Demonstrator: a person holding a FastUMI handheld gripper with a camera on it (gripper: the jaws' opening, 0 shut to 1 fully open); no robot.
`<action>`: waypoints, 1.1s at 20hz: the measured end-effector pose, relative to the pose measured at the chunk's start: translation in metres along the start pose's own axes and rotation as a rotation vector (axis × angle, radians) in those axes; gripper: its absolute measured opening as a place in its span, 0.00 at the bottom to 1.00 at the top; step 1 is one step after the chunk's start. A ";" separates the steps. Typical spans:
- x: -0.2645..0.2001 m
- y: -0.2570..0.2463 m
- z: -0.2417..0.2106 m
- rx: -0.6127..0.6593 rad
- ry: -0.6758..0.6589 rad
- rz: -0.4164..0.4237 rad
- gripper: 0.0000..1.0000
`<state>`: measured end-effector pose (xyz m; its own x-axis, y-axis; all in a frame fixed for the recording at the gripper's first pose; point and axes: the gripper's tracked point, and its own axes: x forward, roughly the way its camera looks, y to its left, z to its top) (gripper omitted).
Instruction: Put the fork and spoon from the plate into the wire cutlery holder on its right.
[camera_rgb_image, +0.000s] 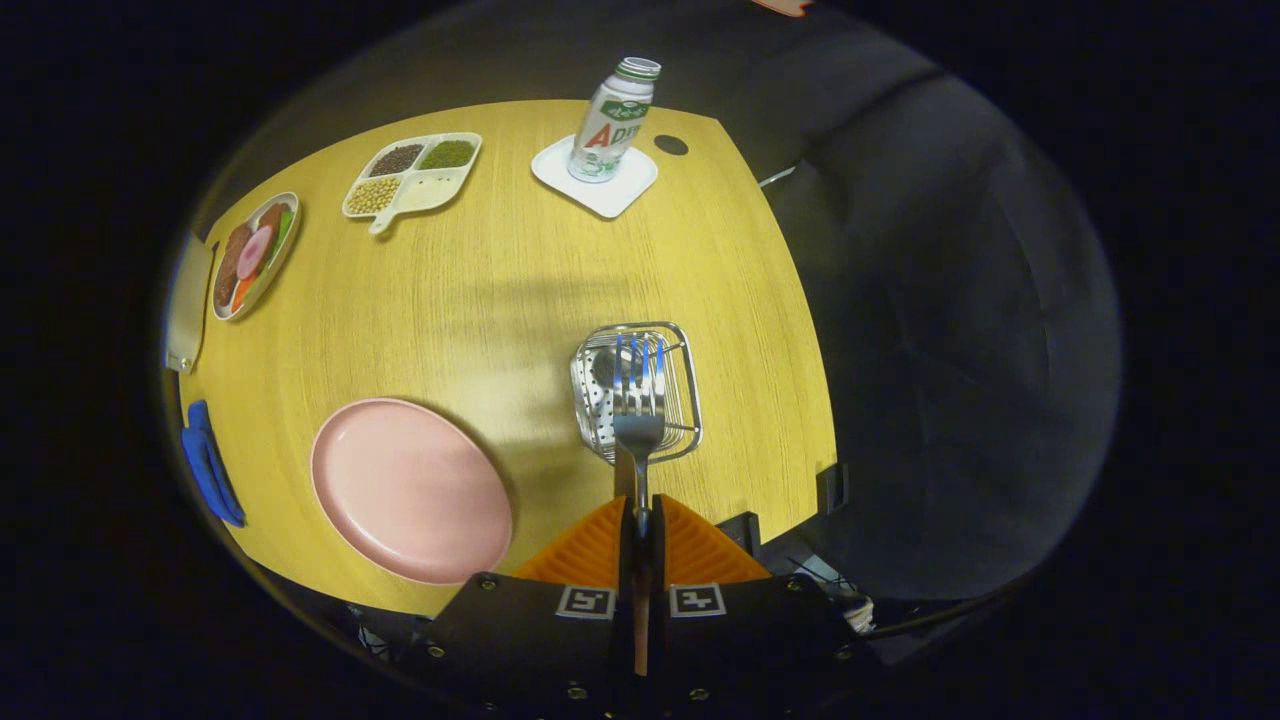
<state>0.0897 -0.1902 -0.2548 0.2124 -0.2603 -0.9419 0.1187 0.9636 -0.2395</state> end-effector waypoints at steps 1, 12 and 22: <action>0.000 -0.008 -0.001 0.000 0.013 -0.012 0.06; 0.012 -0.029 -0.001 -0.029 0.101 -0.010 0.06; 0.041 -0.006 0.008 -0.157 0.270 0.097 0.06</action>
<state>0.1058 -0.2068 -0.2900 -0.0516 -0.1617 -0.9855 -0.0450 0.9862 -0.1595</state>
